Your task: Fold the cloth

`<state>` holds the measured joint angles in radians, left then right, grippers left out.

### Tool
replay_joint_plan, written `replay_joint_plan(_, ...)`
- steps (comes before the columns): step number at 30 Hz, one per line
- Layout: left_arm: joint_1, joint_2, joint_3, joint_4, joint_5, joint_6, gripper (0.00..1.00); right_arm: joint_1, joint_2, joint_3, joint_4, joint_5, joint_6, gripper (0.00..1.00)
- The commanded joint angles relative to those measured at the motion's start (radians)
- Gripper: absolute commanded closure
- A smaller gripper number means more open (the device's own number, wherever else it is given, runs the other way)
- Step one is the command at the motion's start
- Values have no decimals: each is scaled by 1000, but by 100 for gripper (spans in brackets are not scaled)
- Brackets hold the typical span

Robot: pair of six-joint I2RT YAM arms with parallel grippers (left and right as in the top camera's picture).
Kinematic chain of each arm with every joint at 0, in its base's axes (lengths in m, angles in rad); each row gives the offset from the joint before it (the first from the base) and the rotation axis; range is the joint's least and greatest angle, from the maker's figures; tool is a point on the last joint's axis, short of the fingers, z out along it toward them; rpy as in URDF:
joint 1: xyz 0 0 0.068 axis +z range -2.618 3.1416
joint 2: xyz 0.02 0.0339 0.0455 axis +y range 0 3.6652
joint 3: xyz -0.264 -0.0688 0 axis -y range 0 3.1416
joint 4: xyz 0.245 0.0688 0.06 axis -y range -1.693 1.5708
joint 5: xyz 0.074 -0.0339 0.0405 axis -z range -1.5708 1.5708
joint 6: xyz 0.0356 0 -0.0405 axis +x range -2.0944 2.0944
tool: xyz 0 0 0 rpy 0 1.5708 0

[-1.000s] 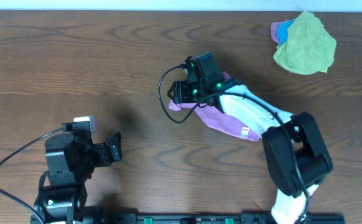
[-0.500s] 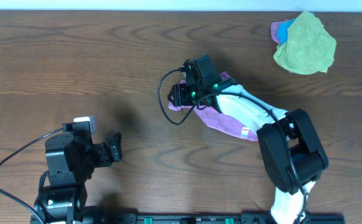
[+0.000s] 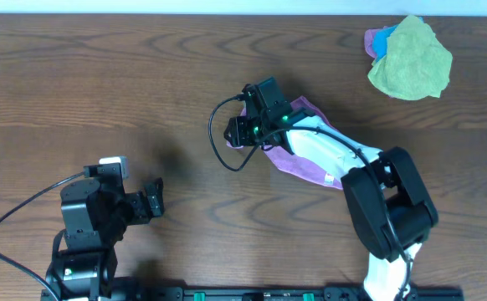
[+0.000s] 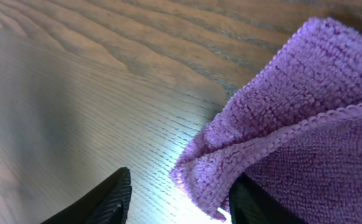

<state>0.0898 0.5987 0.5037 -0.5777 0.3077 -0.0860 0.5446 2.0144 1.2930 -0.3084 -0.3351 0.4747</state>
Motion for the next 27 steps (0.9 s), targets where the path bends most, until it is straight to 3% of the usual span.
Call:
replay_joint_plan(1,1,0,22,-2,-3,-7,5,7,48,10,0,8,11,54)
replay_joint_plan(4,1,0,22,-2,-4,-7,5,6,54,10,3,6,10,62)
replay_joint_plan(7,1,0,22,-2,-4,-7,5,6,54,13,4,3,10,94)
replay_joint_plan(8,1,0,22,-2,-4,-7,5,6,54,17,1,-7,10,99)
replay_joint_plan(16,1,0,22,-2,-3,-4,5,9,-83,62,-117,-83,-7,99)
replay_joint_plan(22,1,0,22,-2,-3,-5,5,9,-277,61,-288,-12,-67,99)
replay_joint_plan(27,1,0,22,-2,0,-8,5,7,-330,62,-286,35,-90,99)
